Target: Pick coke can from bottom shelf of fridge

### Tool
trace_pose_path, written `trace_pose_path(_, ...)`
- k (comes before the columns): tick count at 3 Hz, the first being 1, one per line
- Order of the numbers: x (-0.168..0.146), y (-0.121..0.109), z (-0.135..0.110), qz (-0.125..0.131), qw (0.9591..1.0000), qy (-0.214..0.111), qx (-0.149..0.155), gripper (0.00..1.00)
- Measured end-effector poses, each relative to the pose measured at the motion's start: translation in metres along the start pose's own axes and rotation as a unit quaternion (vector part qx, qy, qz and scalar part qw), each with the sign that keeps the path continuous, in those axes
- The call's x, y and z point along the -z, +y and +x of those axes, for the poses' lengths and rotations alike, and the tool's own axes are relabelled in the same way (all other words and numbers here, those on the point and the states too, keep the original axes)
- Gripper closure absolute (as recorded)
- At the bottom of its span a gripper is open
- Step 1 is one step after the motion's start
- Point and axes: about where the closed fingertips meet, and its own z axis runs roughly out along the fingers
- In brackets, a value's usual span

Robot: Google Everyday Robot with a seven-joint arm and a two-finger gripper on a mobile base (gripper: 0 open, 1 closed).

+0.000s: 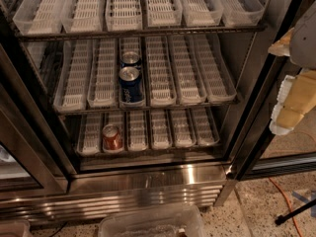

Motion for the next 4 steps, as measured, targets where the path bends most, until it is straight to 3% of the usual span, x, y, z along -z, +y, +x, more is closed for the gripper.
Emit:
trace_pose_path(2,-0.008,0.004,-0.006,0.001,0.9999,-0.016,-0.005,0.0)
trace_pose_path(4,-0.06,0.041,-0.052,-0.011,0.9958,-0.09,-0.012,0.0)
